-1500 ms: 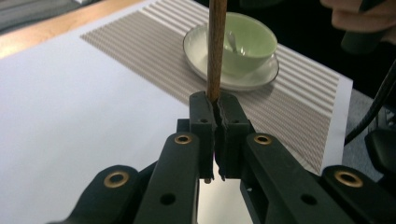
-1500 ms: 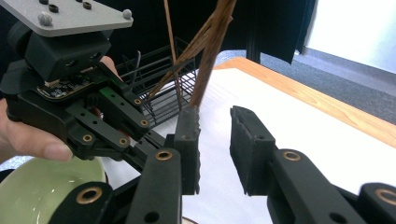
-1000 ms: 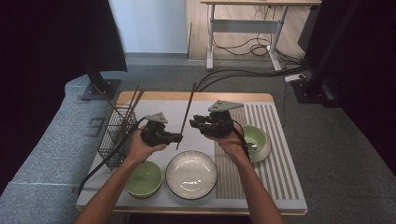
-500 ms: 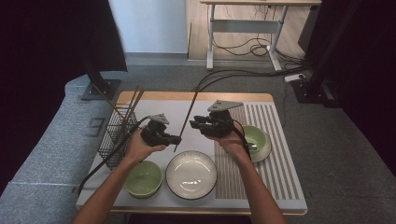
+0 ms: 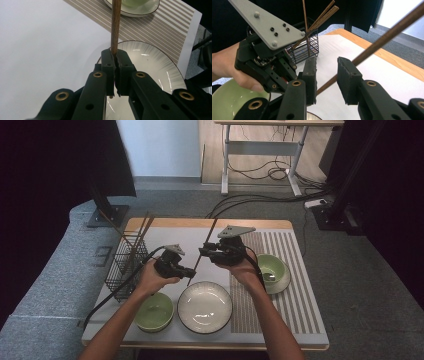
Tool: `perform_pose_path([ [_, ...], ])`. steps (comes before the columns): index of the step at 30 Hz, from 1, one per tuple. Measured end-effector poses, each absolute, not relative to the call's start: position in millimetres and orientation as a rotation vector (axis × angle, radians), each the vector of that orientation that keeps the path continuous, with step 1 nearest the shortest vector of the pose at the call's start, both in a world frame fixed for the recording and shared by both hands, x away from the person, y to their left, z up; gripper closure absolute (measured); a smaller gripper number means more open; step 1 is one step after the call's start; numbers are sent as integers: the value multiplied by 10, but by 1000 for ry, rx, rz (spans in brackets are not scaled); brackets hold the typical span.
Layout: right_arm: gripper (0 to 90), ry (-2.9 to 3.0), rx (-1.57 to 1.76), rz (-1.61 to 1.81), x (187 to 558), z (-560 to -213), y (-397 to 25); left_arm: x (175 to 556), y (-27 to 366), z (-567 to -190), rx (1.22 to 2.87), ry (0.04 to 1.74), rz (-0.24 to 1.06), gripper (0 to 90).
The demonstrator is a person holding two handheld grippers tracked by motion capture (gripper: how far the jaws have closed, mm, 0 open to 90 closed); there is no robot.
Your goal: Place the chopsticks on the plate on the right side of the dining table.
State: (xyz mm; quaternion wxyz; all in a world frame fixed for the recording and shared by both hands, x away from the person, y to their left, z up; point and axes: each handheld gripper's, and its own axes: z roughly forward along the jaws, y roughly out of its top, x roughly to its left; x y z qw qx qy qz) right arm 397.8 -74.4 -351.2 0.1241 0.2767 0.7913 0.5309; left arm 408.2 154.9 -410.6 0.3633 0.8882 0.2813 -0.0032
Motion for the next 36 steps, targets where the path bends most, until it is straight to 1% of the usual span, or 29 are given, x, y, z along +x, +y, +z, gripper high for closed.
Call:
perform_pose_path([
  [10,690,2308,823,1526,4028,-3536,-693,4010,1452,-4047,2325,670,17,863],
  [15,691,2303,838,1521,4036,-3551,-734,4000,1483,-4015,2332,661,41,863],
  [36,678,2311,870,1506,4067,-3637,-825,3980,1587,-3998,2333,643,30,864],
])
